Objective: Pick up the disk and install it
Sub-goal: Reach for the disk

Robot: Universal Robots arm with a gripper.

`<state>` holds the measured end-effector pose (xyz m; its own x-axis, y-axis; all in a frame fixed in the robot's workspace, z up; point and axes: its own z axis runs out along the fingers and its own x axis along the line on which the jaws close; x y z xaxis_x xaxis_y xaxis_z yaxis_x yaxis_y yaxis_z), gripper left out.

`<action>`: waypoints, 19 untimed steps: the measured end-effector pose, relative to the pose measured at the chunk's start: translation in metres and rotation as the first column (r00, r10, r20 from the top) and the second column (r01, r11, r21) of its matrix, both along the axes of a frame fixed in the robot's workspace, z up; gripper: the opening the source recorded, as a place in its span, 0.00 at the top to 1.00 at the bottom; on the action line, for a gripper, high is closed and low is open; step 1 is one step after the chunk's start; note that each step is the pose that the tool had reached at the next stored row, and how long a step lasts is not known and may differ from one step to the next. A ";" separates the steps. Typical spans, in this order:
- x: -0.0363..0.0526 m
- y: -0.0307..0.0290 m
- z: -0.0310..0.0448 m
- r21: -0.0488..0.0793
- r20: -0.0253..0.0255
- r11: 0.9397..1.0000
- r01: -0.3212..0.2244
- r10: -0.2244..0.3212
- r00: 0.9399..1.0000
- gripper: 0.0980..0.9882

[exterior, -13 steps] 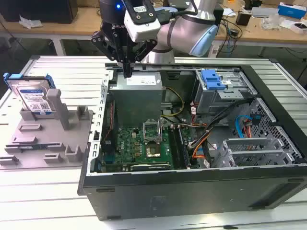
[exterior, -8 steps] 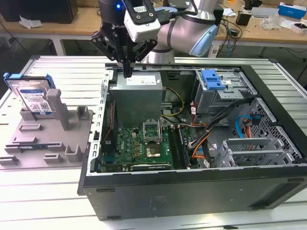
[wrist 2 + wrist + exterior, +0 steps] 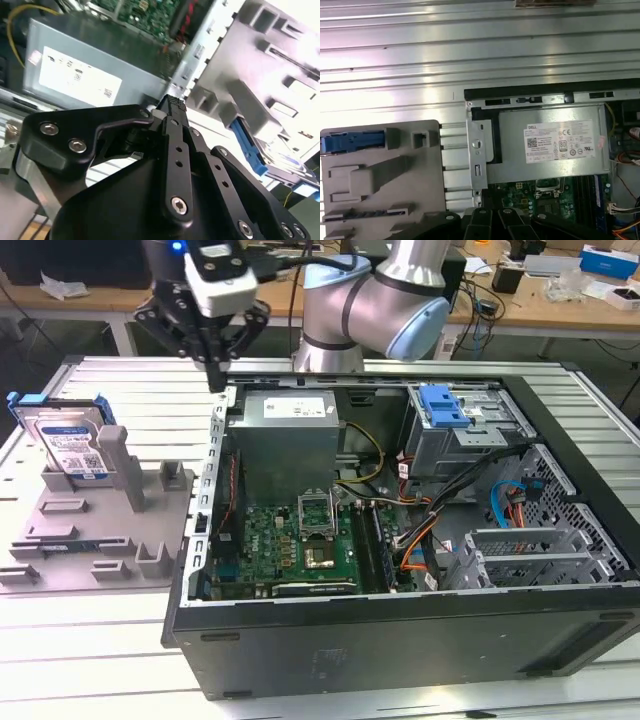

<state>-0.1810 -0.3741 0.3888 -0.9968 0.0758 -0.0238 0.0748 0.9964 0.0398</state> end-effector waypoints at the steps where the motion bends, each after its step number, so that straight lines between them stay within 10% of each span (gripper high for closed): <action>1: -0.0046 0.0014 -0.0003 -0.001 0.000 1.000 0.000 0.000 1.000 0.99; 19: -0.1241 0.0370 -0.0099 -0.025 -0.001 1.000 0.000 0.000 1.000 0.99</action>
<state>-0.3050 -0.3371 0.3788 -0.9969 0.0750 -0.0243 0.0747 0.9971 0.0149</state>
